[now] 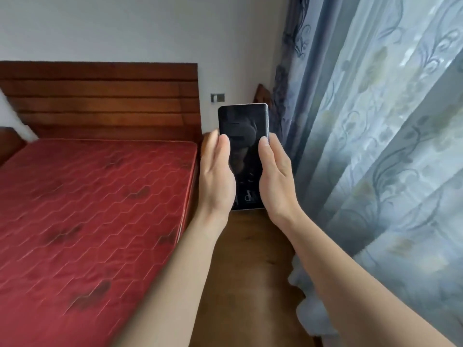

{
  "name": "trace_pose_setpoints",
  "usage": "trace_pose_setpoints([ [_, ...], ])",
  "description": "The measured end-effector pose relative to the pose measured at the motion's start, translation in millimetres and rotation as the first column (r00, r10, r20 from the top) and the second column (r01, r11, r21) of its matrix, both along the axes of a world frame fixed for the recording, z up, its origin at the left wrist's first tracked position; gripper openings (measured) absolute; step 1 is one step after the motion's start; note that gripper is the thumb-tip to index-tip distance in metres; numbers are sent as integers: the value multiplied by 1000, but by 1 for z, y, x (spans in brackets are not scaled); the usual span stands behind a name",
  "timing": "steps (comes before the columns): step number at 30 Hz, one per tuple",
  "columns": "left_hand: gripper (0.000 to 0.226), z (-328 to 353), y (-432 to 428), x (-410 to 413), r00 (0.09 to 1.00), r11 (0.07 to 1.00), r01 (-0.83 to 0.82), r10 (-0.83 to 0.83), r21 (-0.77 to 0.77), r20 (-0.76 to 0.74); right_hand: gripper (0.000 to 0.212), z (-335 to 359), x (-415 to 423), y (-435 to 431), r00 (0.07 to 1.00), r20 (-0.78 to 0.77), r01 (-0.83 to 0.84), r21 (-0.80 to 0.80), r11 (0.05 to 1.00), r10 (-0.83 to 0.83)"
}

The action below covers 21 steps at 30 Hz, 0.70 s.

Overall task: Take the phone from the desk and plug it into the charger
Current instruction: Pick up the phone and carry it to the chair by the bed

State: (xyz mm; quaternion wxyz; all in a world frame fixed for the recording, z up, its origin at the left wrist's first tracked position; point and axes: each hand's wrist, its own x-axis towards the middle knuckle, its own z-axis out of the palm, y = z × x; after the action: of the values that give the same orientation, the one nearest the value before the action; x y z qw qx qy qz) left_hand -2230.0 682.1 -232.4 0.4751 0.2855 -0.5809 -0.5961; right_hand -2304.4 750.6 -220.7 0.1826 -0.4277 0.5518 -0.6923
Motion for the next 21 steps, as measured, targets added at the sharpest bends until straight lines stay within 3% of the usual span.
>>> trace_pose_setpoints([
  [8, 67, -13, -94, -57, 998, 999, -35, 33, 36, 48, 31, -16, -63, -100, 999, 45, -22, 42, 999, 20],
  [16, 67, -26, -220, -165, 998, 999, -43, 42, 31, 46, 33, -35, -177, -231, 995, 77, -70, 27, 997, 68],
  [21, 39, -20, -297, -242, 984, 992, -125, 122, 13, 132, 33, -34, -254, -320, 994, 95, -59, 116, 991, 49],
])
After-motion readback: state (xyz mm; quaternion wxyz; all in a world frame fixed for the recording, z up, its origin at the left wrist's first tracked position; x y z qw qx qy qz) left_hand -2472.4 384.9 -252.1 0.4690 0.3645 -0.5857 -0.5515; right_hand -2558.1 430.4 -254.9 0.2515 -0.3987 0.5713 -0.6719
